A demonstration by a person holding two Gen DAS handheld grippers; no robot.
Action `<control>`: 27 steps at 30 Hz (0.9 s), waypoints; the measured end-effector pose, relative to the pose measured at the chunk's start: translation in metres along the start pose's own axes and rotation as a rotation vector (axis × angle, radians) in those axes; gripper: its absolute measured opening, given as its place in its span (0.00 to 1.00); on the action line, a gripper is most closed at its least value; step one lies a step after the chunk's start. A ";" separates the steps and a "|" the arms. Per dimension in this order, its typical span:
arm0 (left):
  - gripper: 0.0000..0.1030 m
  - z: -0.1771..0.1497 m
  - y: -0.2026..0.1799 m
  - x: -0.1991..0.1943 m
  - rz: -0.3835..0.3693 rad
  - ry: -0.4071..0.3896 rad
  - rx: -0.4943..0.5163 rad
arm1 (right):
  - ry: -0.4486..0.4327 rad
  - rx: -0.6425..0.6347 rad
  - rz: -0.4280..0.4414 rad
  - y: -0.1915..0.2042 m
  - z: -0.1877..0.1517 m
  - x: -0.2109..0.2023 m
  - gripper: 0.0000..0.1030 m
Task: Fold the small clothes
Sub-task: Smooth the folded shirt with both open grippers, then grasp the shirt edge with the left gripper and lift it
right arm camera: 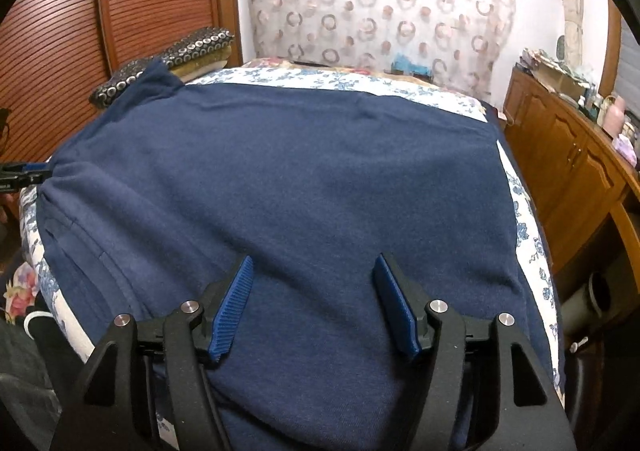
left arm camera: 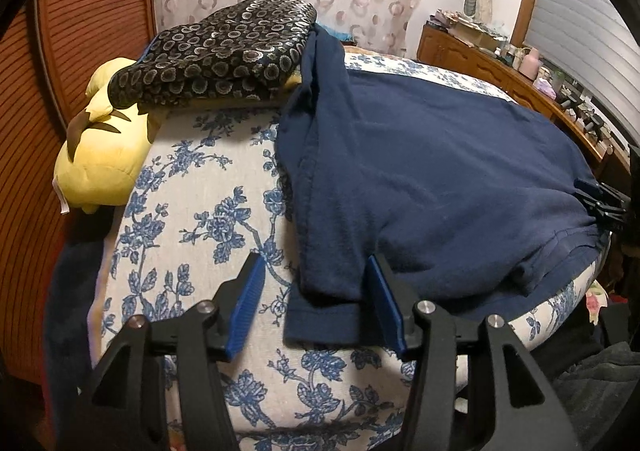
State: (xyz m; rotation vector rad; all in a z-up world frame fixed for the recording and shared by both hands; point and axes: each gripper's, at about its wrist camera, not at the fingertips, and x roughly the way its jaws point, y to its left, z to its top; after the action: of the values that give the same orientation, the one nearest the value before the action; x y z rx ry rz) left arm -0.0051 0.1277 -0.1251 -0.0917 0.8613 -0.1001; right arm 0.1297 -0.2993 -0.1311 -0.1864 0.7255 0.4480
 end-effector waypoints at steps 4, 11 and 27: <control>0.51 0.001 -0.001 0.000 0.005 -0.011 -0.006 | -0.014 0.002 -0.004 0.001 -0.001 0.000 0.63; 0.51 0.002 -0.004 0.000 -0.047 -0.014 -0.025 | -0.016 0.002 -0.003 0.001 -0.002 0.000 0.63; 0.07 -0.001 -0.005 0.000 -0.136 -0.036 -0.025 | -0.020 0.003 -0.003 0.000 -0.003 0.000 0.63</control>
State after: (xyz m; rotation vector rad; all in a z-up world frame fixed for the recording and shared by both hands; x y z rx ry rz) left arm -0.0062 0.1226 -0.1253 -0.1749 0.8206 -0.2147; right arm 0.1281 -0.2997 -0.1334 -0.1796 0.7065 0.4449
